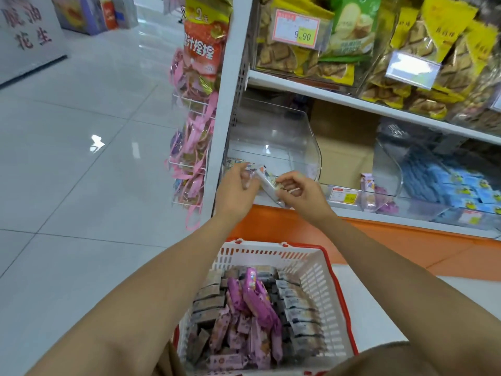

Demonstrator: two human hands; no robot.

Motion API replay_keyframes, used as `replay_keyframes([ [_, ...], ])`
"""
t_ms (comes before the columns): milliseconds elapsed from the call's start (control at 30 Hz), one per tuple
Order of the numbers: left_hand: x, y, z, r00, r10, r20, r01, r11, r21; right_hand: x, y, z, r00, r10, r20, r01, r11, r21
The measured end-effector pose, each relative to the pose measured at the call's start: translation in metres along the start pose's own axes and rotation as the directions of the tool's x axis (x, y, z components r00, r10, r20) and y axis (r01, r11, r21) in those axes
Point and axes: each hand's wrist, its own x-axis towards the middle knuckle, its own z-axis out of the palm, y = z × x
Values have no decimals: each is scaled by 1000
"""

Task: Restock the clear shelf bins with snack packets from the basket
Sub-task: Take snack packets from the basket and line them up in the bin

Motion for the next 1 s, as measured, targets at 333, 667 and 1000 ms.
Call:
replay_keyframes([
  [333,19,-49,-7,901,291,321,-431,530,730,99,17,-9,960,199,-197,-224,967,-119],
  [667,33,-94,12,799,564,207,-528,496,689,138,41,18,920,371,-123,-375,747,-549],
  [1000,33,-99,13,796,571,200,-530,498,686,145,47,20,820,573,16,-496,724,-479],
])
